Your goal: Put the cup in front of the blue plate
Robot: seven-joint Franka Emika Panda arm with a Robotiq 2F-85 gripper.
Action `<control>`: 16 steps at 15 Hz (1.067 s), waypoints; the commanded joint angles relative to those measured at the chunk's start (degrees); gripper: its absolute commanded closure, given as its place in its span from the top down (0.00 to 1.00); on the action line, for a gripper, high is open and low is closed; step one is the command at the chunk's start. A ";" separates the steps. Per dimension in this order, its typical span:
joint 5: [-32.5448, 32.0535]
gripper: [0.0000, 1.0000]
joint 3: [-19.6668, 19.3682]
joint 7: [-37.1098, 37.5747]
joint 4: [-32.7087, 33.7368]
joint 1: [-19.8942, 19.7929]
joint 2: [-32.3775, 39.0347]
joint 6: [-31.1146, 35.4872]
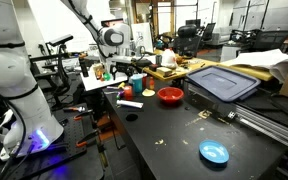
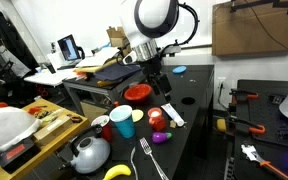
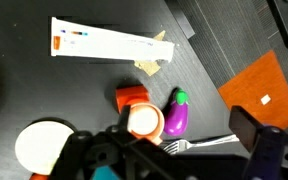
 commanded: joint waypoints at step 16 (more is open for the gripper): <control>2.48 1.00 2.20 -25.62 -2.61 -5.55 4.87 12.74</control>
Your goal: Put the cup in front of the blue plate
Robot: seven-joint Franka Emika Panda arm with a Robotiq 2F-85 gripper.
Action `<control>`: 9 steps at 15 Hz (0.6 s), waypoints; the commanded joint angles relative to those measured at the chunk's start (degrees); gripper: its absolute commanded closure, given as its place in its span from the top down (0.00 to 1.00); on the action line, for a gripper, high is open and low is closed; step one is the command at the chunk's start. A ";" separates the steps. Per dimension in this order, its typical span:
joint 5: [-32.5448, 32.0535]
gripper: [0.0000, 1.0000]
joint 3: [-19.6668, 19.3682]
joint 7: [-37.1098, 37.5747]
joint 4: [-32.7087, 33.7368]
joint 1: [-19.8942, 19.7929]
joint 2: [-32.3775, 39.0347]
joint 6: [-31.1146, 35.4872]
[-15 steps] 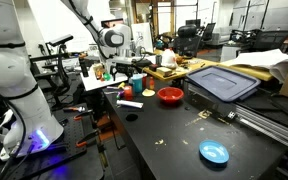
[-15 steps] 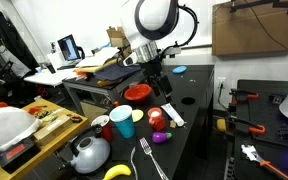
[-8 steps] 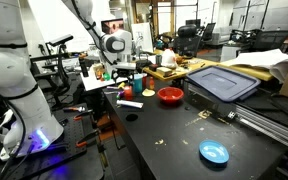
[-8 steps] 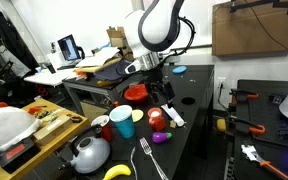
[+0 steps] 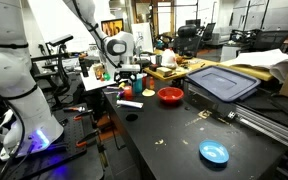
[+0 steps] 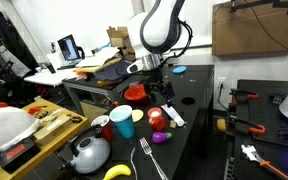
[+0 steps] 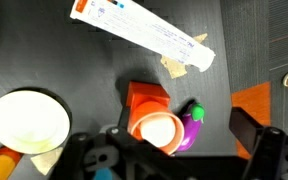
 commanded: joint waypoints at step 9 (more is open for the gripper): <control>-0.45 1.00 -0.08 -0.27 -0.03 -1.54 -0.04 1.39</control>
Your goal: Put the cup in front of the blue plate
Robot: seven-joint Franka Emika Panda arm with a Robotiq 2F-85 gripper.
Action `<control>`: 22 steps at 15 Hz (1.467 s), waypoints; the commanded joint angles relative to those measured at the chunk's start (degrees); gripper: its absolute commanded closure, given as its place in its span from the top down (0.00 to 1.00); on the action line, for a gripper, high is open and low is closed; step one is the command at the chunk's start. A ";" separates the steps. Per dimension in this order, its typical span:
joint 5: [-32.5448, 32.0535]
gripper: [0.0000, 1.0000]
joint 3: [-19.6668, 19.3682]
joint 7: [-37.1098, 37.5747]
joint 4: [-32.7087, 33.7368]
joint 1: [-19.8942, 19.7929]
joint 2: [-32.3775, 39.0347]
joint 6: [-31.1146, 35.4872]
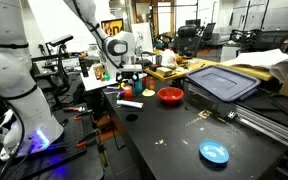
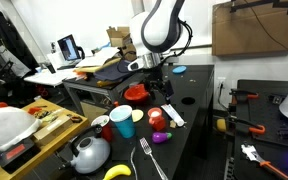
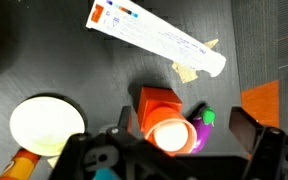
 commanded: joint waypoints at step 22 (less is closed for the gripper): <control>-3.62 1.00 5.49 0.72 4.64 1.53 7.19 3.55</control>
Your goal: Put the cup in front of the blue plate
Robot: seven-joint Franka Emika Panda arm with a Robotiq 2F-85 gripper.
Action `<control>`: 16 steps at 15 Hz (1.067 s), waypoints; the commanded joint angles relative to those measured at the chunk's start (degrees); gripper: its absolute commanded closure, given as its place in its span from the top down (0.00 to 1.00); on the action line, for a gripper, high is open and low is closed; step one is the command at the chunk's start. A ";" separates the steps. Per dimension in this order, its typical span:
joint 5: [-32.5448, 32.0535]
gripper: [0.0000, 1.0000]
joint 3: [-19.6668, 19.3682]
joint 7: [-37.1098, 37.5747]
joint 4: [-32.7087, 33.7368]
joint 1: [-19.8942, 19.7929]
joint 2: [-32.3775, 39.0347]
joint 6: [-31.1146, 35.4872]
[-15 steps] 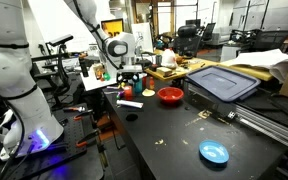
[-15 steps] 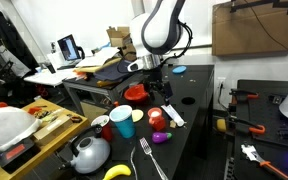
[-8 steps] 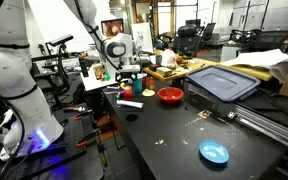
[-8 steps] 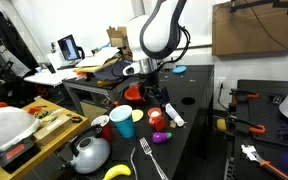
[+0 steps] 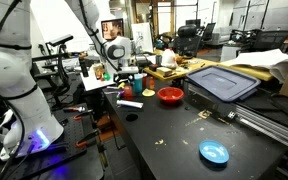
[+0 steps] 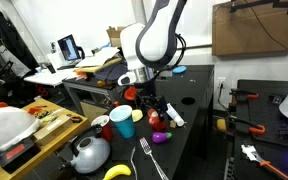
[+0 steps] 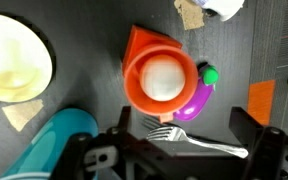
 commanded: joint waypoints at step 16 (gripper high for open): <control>-8.57 0.32 -1.32 1.81 3.11 0.52 2.75 -1.35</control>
